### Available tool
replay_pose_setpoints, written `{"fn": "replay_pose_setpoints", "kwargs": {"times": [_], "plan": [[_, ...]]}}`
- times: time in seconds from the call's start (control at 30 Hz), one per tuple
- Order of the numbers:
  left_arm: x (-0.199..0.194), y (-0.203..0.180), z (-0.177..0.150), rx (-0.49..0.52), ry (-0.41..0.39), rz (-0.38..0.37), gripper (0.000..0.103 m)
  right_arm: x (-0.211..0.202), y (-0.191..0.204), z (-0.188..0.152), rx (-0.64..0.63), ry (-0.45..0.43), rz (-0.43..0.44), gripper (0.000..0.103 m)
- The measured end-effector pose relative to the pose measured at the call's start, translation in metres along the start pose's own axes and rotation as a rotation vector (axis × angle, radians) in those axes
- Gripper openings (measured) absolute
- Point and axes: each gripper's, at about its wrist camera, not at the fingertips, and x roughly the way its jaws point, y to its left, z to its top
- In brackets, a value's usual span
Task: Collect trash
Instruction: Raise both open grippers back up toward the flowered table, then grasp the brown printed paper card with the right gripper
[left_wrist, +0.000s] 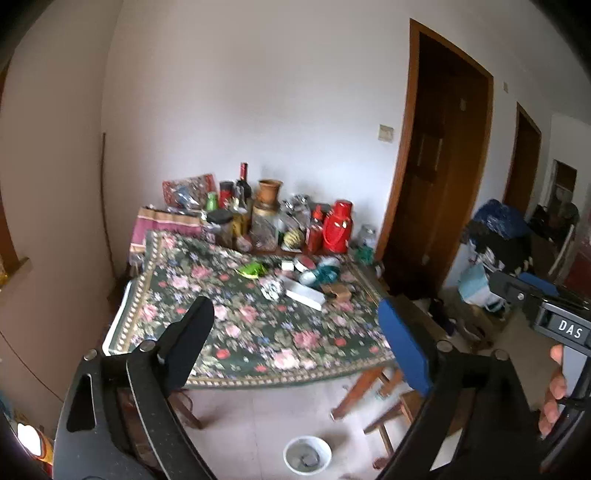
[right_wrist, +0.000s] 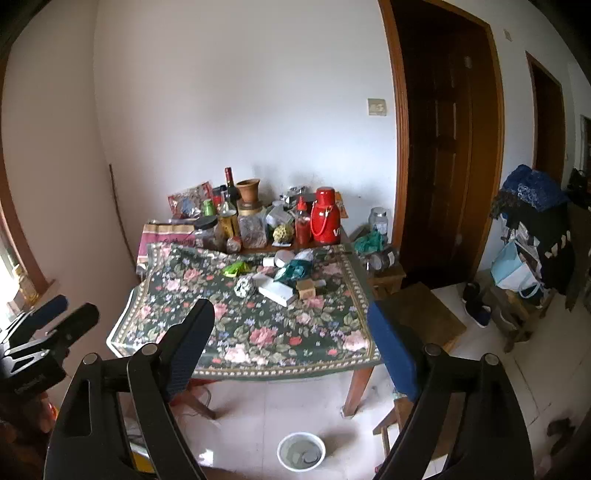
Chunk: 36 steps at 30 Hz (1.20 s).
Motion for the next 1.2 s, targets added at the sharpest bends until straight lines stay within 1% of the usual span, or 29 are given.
{"fn": "replay_pose_setpoints", "kwargs": {"times": [0.2, 0.37, 0.5, 0.67, 0.8, 0.93, 1.1, 1.2], "plan": [[0.031, -0.002, 0.015, -0.006, 0.005, 0.014, 0.091, 0.025, -0.008, 0.013, -0.010, 0.002, 0.007, 0.083], [0.074, -0.012, 0.035, -0.013, 0.004, 0.052, 0.091, 0.059, -0.023, 0.029, -0.024, 0.017, 0.035, 0.083], [0.110, -0.026, 0.057, -0.023, 0.006, 0.077, 0.091, 0.090, -0.040, 0.050, -0.038, 0.035, 0.048, 0.083], [0.156, -0.040, 0.080, -0.059, 0.011, 0.113, 0.091, 0.128, -0.071, 0.081, -0.057, 0.064, 0.069, 0.083], [0.192, -0.047, 0.088, -0.092, 0.048, 0.146, 0.092, 0.161, -0.094, 0.097, -0.071, 0.100, 0.075, 0.083], [0.222, -0.045, 0.087, -0.115, 0.092, 0.174, 0.092, 0.197, -0.114, 0.103, -0.050, 0.168, 0.087, 0.083], [0.259, -0.031, 0.082, -0.123, 0.166, 0.214, 0.092, 0.240, -0.127, 0.096, 0.019, 0.281, 0.117, 0.083], [0.287, -0.014, 0.075, -0.124, 0.222, 0.214, 0.092, 0.262, -0.123, 0.089, 0.028, 0.330, 0.114, 0.083]]}}
